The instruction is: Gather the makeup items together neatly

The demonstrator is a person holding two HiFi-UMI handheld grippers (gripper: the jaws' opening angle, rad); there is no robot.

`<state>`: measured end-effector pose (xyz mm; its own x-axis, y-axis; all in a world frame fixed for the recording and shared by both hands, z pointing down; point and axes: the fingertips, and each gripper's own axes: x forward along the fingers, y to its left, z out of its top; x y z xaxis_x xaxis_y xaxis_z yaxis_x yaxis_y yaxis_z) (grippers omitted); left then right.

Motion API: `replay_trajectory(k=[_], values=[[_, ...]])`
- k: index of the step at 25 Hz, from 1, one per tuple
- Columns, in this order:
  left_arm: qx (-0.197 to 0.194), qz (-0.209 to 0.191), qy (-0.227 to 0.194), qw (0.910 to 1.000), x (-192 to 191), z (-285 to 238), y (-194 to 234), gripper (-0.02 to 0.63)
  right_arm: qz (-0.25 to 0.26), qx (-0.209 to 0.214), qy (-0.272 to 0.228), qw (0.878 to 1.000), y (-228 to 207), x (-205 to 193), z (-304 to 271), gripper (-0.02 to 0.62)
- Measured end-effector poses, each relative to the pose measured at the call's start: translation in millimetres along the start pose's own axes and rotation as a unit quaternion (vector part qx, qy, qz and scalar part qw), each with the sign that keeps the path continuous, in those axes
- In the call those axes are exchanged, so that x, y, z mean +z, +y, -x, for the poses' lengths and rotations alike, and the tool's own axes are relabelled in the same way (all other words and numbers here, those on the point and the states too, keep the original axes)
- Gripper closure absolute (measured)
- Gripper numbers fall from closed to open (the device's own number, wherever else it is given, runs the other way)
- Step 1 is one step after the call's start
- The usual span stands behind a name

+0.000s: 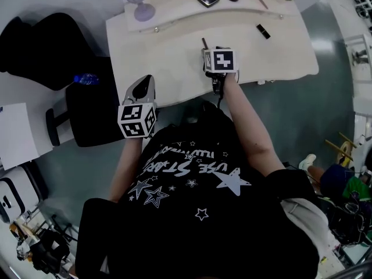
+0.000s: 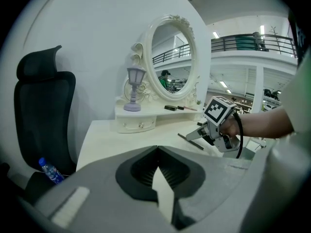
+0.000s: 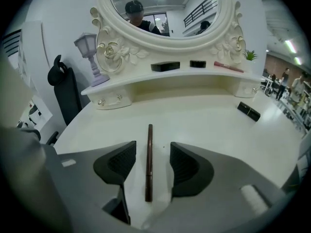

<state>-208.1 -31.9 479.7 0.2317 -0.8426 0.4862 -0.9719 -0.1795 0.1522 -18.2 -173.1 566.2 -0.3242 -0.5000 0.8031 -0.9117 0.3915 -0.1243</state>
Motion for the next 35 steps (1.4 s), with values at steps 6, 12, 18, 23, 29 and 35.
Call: replay_trajectory(k=[6, 12, 18, 23, 29, 35], values=[[0.014, 0.006, -0.015, 0.9998, 8, -8, -8, 0.604, 0.029, 0.014, -0.019, 0.999, -26, 1, 16, 0.218], [0.027, 0.008, -0.016, 0.9995, 14, -31, -33, 0.604, 0.04, 0.006, -0.03, 0.999, -81, 2, 28, 0.137], [0.027, 0.005, -0.013, 0.9995, 21, -61, -67, 0.604, 0.043, -0.023, -0.052, 0.997, -151, 11, 39, 0.14], [0.035, 0.011, -0.014, 0.9992, 26, -88, -96, 0.604, 0.048, -0.023, -0.057, 0.997, -204, 18, 40, 0.144], [0.059, 0.016, -0.017, 0.998, 26, -98, -126, 0.604, 0.074, -0.004, -0.054, 0.996, -242, 32, 32, 0.166], [0.087, 0.028, -0.003, 0.9958, 16, -97, -134, 0.604, 0.118, 0.024, -0.038, 0.992, -250, 47, 13, 0.213]])
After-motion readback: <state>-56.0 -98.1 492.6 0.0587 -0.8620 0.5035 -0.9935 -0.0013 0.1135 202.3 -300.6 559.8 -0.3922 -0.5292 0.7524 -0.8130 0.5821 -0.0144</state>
